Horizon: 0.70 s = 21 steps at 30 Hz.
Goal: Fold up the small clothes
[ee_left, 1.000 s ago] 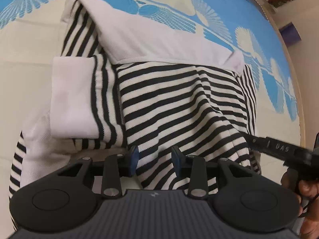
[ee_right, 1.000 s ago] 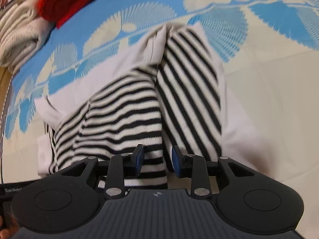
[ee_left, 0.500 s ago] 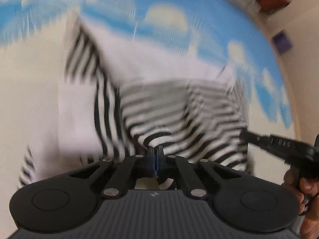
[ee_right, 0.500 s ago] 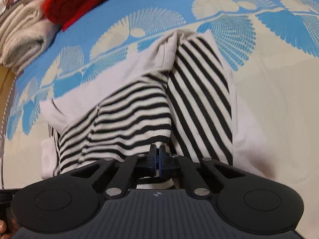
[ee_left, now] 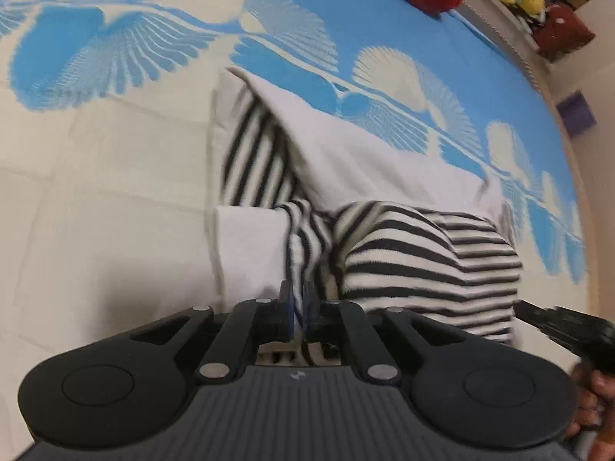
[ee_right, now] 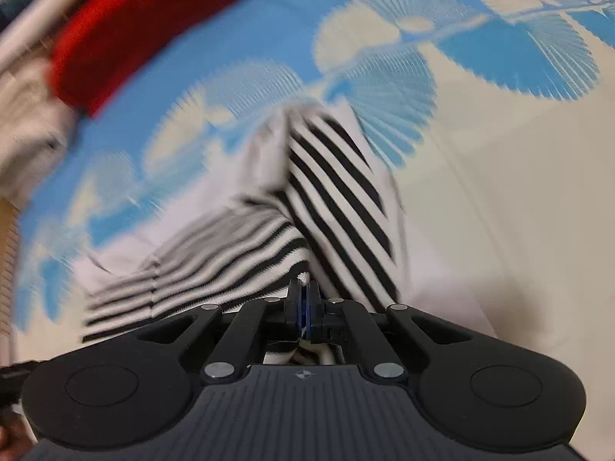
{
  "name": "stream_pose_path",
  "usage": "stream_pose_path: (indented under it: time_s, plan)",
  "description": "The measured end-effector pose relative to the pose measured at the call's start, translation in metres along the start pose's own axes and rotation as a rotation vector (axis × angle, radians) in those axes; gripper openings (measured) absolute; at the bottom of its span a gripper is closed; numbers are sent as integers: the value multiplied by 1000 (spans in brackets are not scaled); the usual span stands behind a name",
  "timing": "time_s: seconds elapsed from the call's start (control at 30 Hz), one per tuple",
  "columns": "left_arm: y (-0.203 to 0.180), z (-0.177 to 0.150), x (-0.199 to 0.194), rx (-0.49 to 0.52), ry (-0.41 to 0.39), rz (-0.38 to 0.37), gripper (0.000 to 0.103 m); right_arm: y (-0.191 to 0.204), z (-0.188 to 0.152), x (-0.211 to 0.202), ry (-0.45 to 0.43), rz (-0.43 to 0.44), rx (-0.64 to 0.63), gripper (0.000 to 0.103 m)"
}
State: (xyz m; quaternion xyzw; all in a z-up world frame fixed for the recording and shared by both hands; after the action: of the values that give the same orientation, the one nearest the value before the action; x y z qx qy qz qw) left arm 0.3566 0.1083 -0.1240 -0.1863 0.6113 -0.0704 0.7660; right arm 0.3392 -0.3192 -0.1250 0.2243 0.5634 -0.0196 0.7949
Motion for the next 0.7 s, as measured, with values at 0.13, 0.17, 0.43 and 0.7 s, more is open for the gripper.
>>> stream_pose_path:
  time_s: [0.13,0.17,0.43,0.7]
  plan:
    - [3,6,-8,-64,-31,-67,36,0,-2,-2,-32,0,-5,8]
    - [0,4,-5,-75,-10,-80,36,-1,-2,-3,-32,30,11,16]
    - [-25,-16,31,-50,118,-76,38,4,-12,21,74,35,14,28]
    - [-33,9,-38,-50,-241,-232,1,15,3,-19,-101,179,54,3]
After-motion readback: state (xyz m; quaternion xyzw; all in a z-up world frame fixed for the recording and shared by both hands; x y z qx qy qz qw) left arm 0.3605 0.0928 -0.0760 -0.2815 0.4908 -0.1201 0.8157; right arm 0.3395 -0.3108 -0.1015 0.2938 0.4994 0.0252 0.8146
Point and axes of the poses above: each gripper's, at about its wrist camera, not at the fingertips, and x roughly the way its jaws point, y to its left, z to its top, the point moved 4 cm from there along x, roughly the way its jaws point, and after that the axes turned 5 degrees about y, right-handed, at the moved point
